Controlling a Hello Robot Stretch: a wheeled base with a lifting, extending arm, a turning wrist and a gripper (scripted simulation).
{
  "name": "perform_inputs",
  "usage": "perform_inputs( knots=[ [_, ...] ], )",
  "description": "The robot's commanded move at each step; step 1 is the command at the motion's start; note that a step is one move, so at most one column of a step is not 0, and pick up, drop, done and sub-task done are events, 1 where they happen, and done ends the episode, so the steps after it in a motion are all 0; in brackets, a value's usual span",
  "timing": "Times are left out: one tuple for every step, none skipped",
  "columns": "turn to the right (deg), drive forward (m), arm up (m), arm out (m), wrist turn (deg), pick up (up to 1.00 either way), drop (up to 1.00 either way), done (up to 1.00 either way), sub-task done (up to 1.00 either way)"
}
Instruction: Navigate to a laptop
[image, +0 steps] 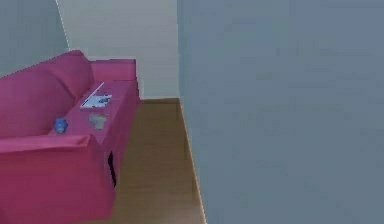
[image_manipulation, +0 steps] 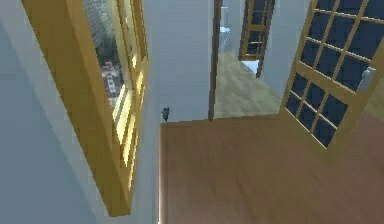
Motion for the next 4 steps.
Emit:
perform_inputs(
  knots=[
    [-15.0, 0.00, 0.00, 0.00, 0.0, 0.00, 0.00, 0.00, 0.00],
    [0.0, 1.00, 0.00, 0.00, 0.0, 0.00, 0.00, 0.00, 0.00],
    [0.0, 0.55, 0.00, 0.00, 0.0, 0.00, 0.00, 0.00, 0.00],
    [-30.0, 0.00, 0.00, 0.00, 0.0, 0.00, 0.00, 0.00, 0.00]
  ],
)
